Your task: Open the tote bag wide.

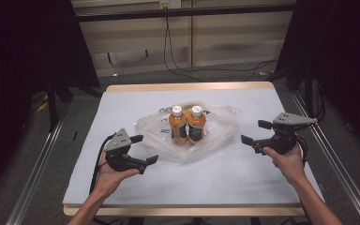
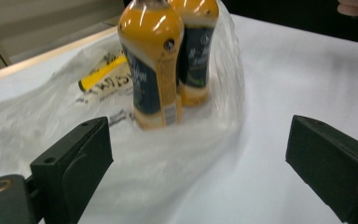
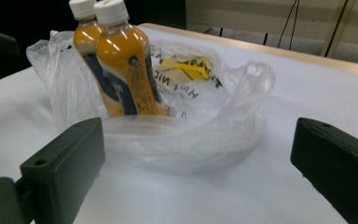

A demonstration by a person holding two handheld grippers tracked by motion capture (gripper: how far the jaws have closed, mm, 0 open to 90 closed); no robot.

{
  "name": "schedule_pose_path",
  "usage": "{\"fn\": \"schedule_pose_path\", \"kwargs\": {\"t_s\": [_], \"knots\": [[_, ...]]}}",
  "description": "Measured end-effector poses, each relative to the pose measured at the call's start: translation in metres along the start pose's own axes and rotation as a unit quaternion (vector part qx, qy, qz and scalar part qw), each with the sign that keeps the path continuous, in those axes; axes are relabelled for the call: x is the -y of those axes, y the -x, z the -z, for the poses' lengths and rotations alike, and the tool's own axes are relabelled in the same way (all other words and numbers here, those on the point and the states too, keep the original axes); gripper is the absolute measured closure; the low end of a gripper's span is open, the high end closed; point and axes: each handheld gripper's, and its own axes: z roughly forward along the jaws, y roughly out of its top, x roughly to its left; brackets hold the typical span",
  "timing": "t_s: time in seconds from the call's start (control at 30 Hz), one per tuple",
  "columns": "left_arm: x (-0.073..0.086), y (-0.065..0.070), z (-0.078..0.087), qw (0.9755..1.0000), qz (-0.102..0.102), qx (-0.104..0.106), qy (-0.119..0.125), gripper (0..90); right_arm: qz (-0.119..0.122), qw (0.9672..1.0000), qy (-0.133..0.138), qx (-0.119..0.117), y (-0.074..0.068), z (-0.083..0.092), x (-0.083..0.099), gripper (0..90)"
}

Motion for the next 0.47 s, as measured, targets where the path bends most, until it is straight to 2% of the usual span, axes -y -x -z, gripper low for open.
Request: {"fn": "schedule_pose_path", "kwargs": {"t_s": [0.07, 0.17, 0.2, 0.23, 0.27, 0.33, 0.37, 0.4, 0.47], "knots": [[0.006, -0.001, 0.009, 0.9998, 0.006, -0.016, -0.001, 6.7, -0.003, 1.0, -0.005, 0.005, -0.001, 0.01, 0.009, 2.8], [0.021, -0.004, 0.02, 0.9993, 0.024, -0.029, -0.008, 5.3, -0.01, 0.9999, -0.006, 0.012, -0.002, 0.021, 0.022, 3.1], [0.026, -0.006, 0.023, 0.9992, 0.019, -0.034, -0.013, 5.3, -0.013, 0.9998, -0.008, 0.014, -0.003, 0.025, 0.028, 3.3], [0.031, -0.007, 0.025, 0.999, 0.017, -0.036, -0.022, 4.9, -0.015, 0.9996, -0.014, 0.018, -0.004, 0.027, 0.033, 3.8], [0.036, -0.008, 0.026, 0.9987, 0.024, -0.039, -0.024, 4.8, -0.01, 0.9996, -0.02, 0.019, -0.004, 0.029, 0.037, 4.5], [0.046, -0.009, 0.029, 0.9985, 0.033, -0.041, -0.017, 4.8, -0.005, 0.9991, -0.033, 0.026, -0.005, 0.031, 0.046, 4.6], [0.049, -0.009, 0.03, 0.9981, 0.041, -0.04, -0.021, 4.7, -0.007, 0.9992, -0.027, 0.029, -0.004, 0.033, 0.051, 5.0], [0.052, -0.01, 0.032, 0.9984, 0.032, -0.039, -0.025, 3.5, -0.013, 0.9992, -0.019, 0.034, -0.003, 0.035, 0.055, 5.6], [0.055, -0.011, 0.034, 0.9981, 0.039, -0.042, -0.025, 2.7, -0.015, 0.9986, -0.022, 0.046, -0.003, 0.038, 0.061, 5.0]]}}
